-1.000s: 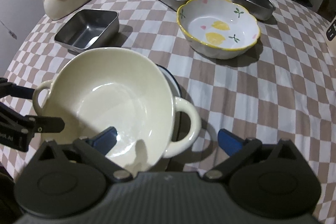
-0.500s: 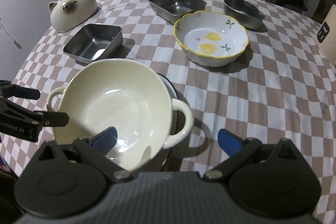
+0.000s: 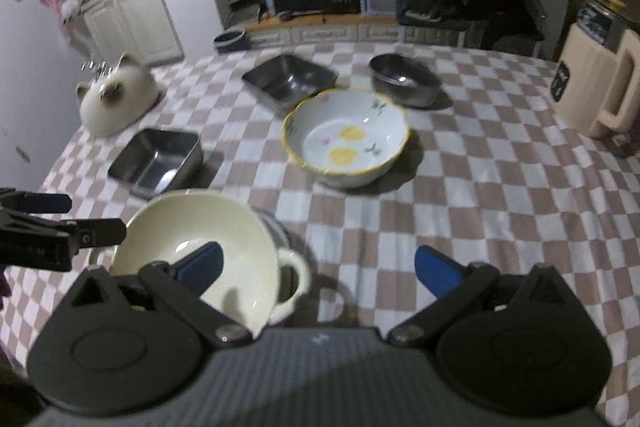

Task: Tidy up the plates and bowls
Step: 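Raise both tools and move them to the yellow-rimmed lemon bowl, then close both tools on the rim of the lemon bowl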

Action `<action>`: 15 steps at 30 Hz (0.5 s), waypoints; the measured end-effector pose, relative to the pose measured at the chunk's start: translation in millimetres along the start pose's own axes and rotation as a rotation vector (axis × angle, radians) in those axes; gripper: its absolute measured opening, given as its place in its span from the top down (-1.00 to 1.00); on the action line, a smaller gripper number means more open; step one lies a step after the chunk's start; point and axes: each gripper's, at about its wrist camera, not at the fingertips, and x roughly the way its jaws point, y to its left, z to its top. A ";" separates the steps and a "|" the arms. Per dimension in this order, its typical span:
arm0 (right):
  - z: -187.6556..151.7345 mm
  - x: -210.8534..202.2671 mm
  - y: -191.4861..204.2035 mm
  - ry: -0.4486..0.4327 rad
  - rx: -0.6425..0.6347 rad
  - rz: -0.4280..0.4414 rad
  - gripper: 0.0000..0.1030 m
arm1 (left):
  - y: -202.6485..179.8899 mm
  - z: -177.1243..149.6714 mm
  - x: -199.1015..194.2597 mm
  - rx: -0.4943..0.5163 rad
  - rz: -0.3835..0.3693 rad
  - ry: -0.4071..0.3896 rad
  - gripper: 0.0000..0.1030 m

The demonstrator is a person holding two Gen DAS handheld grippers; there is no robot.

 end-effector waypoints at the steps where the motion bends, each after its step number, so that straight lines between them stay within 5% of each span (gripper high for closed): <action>1: 2.6 -1.3 -3.1 -0.007 0.010 -0.002 -0.99 | -3.0 3.3 0.5 -0.004 0.002 -0.014 -1.00; 15: 37.6 11.9 -45.0 -0.109 0.204 -0.061 -0.99 | -31.7 38.5 35.7 -0.036 -0.041 -0.078 -1.00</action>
